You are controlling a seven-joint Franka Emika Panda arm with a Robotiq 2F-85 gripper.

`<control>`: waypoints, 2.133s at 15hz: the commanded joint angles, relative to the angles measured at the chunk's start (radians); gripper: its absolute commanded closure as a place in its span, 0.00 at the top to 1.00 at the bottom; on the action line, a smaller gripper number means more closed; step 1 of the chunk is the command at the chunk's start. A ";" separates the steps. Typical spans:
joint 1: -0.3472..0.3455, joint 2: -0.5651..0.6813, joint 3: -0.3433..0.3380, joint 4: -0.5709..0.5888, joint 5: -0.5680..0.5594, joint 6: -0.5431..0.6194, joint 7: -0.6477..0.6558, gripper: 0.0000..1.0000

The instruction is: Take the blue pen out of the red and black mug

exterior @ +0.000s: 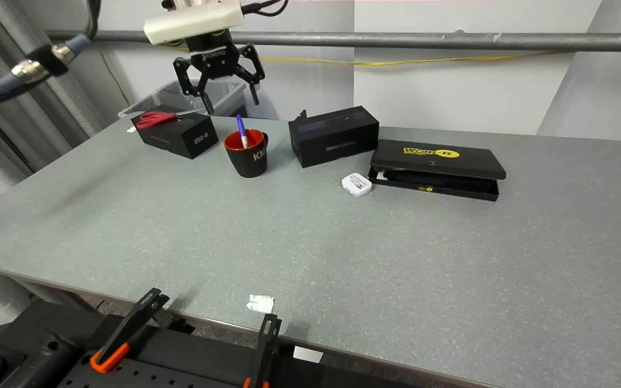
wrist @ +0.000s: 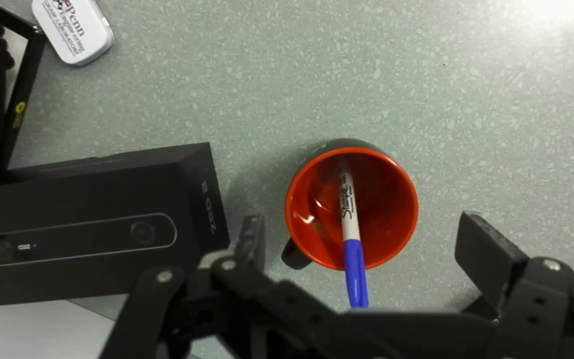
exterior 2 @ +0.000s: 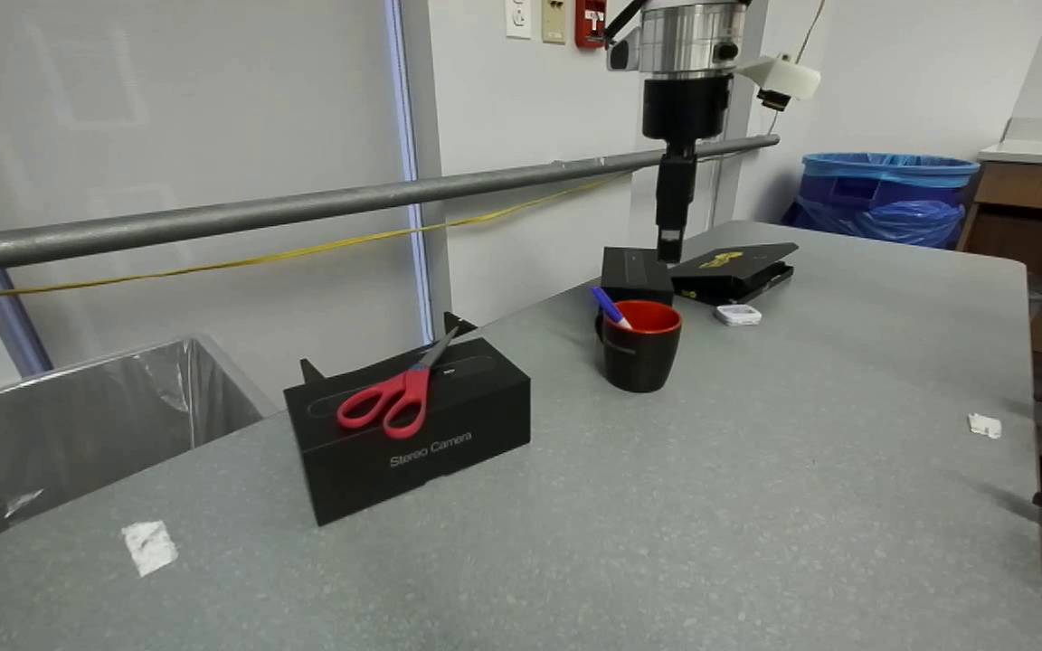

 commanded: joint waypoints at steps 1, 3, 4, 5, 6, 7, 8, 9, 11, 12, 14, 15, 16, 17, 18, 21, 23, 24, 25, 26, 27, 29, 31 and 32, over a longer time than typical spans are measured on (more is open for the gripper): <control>0.010 0.107 0.003 0.091 0.009 0.008 -0.004 1.00; 0.013 0.148 0.005 0.125 0.008 0.015 -0.003 1.00; 0.017 0.167 0.001 0.140 0.004 0.025 0.009 1.00; 0.017 0.182 0.001 0.152 0.006 0.038 0.013 1.00; 0.018 0.196 0.000 0.163 0.007 0.063 0.016 1.00; 0.017 0.210 0.001 0.175 0.007 0.081 0.011 1.00; 0.018 0.224 0.001 0.185 0.008 0.101 0.008 1.00; 0.017 0.236 0.004 0.194 0.015 0.114 0.009 1.00; 0.015 0.256 0.008 0.210 0.023 0.128 0.002 1.00; 0.016 0.263 0.009 0.216 0.026 0.126 0.001 1.00; 0.014 0.273 0.013 0.224 0.034 0.130 -0.002 0.74; 0.013 0.276 0.015 0.227 0.037 0.132 -0.003 0.65; 0.013 0.278 0.016 0.230 0.039 0.132 -0.004 0.58; 0.013 0.280 0.017 0.231 0.040 0.132 -0.004 0.50; 0.012 0.282 0.018 0.235 0.042 0.131 -0.005 0.42; 0.009 0.280 0.022 0.236 0.052 0.127 -0.007 0.17; 0.008 0.270 0.023 0.226 0.059 0.129 -0.007 0.04; 0.009 0.266 0.023 0.223 0.060 0.129 -0.005 0.00; 0.009 0.260 0.023 0.219 0.060 0.130 -0.004 0.00; 0.010 0.252 0.022 0.213 0.060 0.132 -0.001 0.04; 0.010 0.244 0.022 0.206 0.060 0.134 -0.001 0.04; 0.007 0.205 0.022 0.178 0.058 0.137 -0.004 0.04; 0.009 0.146 0.015 0.138 0.046 0.141 0.001 0.04; 0.012 0.098 0.010 0.105 0.036 0.139 0.007 0.04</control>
